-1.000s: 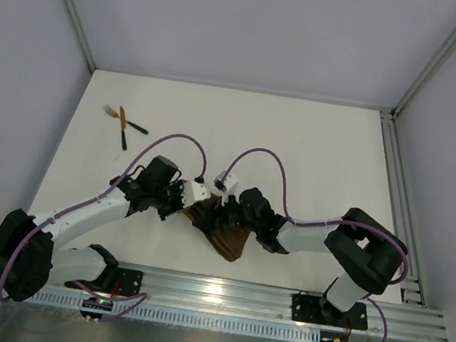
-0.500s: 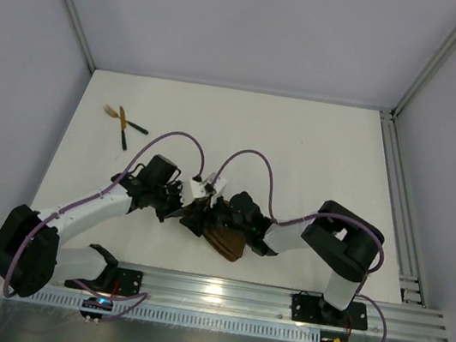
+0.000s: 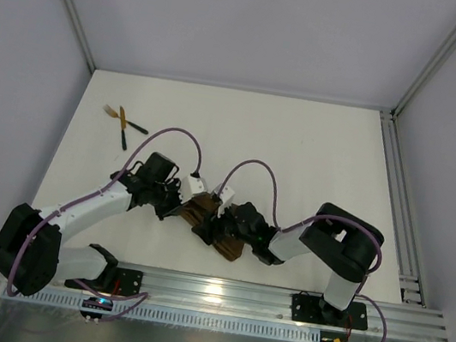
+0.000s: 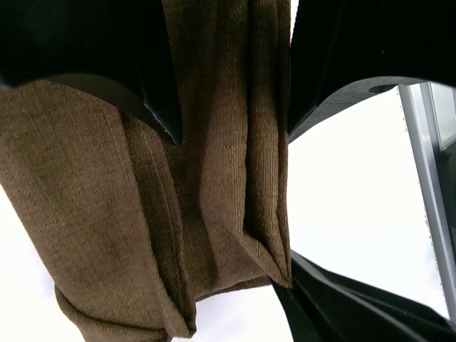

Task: Fold the napkin into a case and place the utensils inside
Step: Fold the 2/3-rectangle-folded napkin at the center of the board.

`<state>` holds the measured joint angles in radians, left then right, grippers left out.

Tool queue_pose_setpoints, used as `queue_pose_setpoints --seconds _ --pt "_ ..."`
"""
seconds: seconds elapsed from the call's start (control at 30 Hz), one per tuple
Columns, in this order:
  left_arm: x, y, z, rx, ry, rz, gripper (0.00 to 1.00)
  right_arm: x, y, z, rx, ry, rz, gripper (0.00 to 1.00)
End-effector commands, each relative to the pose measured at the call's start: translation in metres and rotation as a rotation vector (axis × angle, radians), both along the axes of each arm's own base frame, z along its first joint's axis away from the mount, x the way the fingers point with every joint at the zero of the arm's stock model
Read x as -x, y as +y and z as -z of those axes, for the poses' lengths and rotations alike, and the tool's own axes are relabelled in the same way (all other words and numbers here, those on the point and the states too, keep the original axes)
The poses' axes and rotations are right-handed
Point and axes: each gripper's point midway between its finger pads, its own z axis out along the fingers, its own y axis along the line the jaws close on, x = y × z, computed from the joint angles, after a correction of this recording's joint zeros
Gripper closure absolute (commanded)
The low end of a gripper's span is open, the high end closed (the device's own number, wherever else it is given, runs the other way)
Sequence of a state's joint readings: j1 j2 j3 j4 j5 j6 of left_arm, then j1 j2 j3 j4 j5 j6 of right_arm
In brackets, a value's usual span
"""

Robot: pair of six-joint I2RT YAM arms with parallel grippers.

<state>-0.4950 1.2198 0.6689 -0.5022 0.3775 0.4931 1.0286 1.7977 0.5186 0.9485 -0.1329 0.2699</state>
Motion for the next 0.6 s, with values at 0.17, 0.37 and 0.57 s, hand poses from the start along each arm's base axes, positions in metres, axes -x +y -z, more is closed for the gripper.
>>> queue_pose_setpoints --seconds 0.17,0.37,0.57 --pt "-0.011 -0.016 -0.017 0.082 -0.016 -0.001 1.0 -0.014 0.03 -0.037 -0.063 -0.096 -0.01 0.4" --pt "-0.012 -0.017 -0.018 0.089 -0.018 -0.011 1.0 -0.015 0.039 -0.023 -0.055 -0.05 -0.003 0.44" --pt "-0.012 -0.016 -0.016 0.089 -0.005 -0.023 1.0 -0.017 0.038 -0.024 -0.085 -0.021 0.034 0.75"
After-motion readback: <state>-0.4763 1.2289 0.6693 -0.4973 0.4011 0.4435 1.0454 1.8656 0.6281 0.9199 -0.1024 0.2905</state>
